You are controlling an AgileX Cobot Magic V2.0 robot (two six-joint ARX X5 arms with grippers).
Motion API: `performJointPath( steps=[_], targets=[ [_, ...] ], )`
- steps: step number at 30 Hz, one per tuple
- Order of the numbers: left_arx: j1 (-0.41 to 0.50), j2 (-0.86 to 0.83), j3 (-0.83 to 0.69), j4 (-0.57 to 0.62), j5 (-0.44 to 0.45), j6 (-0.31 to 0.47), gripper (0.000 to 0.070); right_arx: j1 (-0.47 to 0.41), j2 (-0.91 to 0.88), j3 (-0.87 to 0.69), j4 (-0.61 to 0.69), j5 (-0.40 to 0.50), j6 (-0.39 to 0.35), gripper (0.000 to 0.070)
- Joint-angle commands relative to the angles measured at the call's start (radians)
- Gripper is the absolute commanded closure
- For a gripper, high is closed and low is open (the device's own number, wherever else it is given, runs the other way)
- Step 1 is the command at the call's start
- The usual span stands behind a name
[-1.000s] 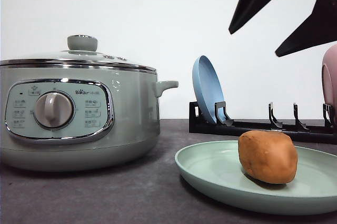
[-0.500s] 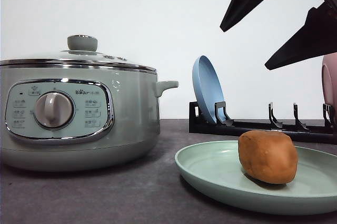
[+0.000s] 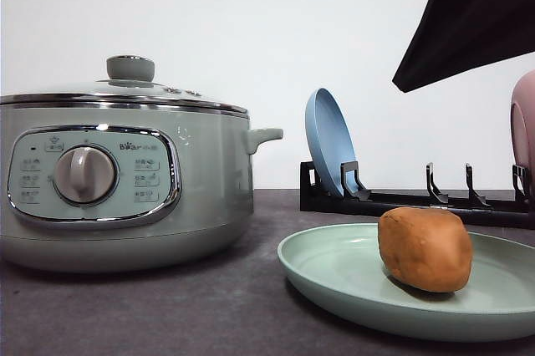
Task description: Transfer potato from steamer to green plate
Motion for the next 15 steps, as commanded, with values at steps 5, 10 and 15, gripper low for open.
performJointPath(
  steps=[5,10,15],
  targets=[
    [-0.005,0.005,0.026,0.005,0.008,-0.002,0.0700,0.006,0.004,0.017,0.026,0.000,-0.014,0.0700],
    [-0.005,0.005,0.026,0.005,0.008,-0.002,0.0700,0.006,0.004,0.017,0.042,0.000,-0.014,0.0700],
    [-0.005,0.005,0.026,0.006,0.008,-0.002,0.0700,0.006,0.004,0.017,0.044,0.000,-0.014,0.0700]
  ],
)
